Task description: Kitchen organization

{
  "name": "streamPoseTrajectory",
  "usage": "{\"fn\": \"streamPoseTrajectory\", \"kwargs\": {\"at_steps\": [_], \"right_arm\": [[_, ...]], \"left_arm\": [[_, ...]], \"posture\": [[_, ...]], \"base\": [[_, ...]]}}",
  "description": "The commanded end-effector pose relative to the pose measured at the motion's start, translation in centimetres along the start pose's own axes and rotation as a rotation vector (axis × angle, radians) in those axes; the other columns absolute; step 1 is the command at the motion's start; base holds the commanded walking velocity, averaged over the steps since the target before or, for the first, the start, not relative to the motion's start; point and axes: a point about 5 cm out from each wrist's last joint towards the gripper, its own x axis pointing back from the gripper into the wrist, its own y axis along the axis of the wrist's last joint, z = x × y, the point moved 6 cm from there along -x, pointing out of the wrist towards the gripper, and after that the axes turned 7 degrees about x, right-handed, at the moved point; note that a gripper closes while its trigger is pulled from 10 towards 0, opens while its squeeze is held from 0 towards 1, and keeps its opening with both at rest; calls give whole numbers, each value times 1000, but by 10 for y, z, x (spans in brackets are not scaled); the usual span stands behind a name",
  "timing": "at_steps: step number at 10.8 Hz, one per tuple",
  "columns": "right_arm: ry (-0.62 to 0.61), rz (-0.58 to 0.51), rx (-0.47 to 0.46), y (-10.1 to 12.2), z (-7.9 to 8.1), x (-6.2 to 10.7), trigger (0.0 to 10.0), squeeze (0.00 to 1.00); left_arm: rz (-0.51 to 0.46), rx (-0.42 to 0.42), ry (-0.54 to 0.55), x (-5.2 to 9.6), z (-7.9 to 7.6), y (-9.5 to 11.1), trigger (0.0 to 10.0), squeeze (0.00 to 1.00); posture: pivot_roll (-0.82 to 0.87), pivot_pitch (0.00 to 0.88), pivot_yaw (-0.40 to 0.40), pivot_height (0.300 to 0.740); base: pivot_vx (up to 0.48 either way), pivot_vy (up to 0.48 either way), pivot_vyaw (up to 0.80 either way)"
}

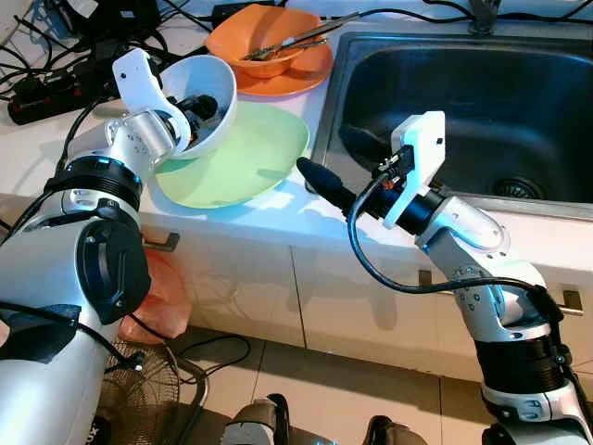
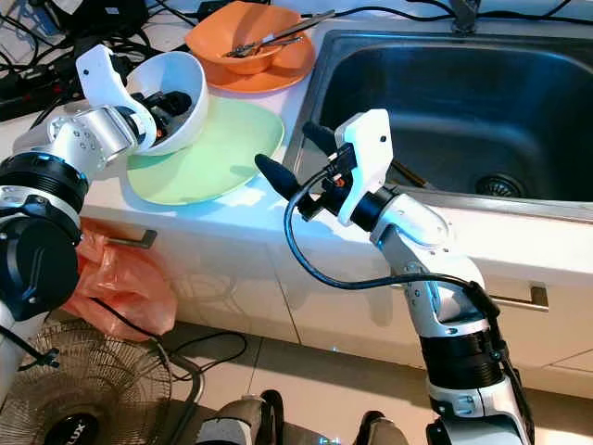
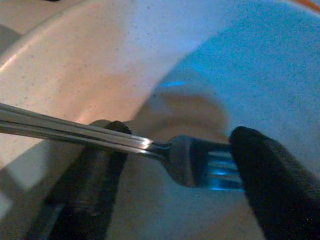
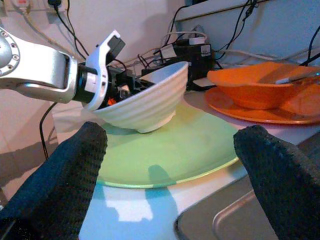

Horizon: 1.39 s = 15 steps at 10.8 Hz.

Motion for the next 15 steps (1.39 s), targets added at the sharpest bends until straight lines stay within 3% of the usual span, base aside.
{"fn": "streamPoseTrajectory", "kwargs": {"at_steps": [1, 15], "right_arm": [[-7, -12, 6, 3, -1, 0, 10000, 0], [-32, -9, -1, -2, -7, -1, 10000, 0]], "left_arm": [[5, 17, 29, 0, 9, -3, 0, 0], [-57, -14, 45, 2, 18, 10, 0, 0]], "posture": [[133, 165, 150, 740], [136, 155, 150, 740]], "base": [[0, 0, 0], [0, 0, 0]]}}
